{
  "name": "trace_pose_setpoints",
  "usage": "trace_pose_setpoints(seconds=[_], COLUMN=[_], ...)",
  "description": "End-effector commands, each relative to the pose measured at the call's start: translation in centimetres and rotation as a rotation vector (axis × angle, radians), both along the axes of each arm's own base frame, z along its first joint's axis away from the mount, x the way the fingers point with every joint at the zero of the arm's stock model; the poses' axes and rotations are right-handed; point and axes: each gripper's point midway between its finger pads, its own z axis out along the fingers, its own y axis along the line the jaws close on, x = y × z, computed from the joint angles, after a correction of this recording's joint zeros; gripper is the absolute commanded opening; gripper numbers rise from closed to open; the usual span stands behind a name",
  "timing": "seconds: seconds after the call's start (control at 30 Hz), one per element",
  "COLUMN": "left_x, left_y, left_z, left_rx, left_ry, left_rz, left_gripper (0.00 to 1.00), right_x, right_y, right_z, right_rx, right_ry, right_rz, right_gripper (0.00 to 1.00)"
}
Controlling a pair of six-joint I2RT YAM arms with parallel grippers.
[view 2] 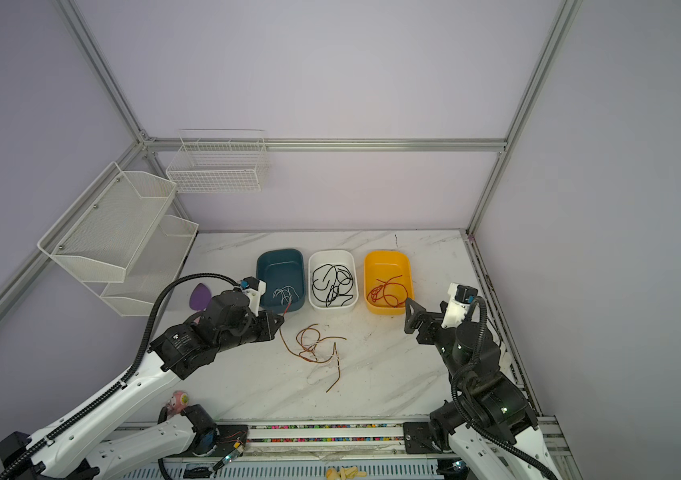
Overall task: Untangle the cables
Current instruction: 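Lift the red wire high with the left gripper toward the right gripper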
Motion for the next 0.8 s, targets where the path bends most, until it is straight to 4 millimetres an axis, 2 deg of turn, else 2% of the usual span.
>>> trace_pose_setpoints(seconds=[0.0,0.23,0.43,0.77], left_x=[0.3,1.0,1.0,0.4], left_y=[-1.6,-3.2,-4.3,-6.6], left_z=[6.0,10.6,15.6,21.7], left_rx=[-0.075,-0.121,-0.187,-0.293], left_ry=[-0.108,-0.184,-0.269,-0.363], left_rz=[-0.068,-0.115,-0.157,-0.260], left_gripper=[0.00,0.00,0.00,0.00], right_x=[0.0,0.0,0.0,0.0], right_y=[-0.3,-0.3,-0.2,-0.1], right_z=[0.2,0.2,0.2,0.1], right_rx=[0.001,-0.001,-0.002,-0.004], right_ry=[-0.021,-0.019,-0.021,-0.019], right_rz=[-0.016,-0.012,-0.008,-0.004], right_gripper=[0.98,0.98,0.98,0.98])
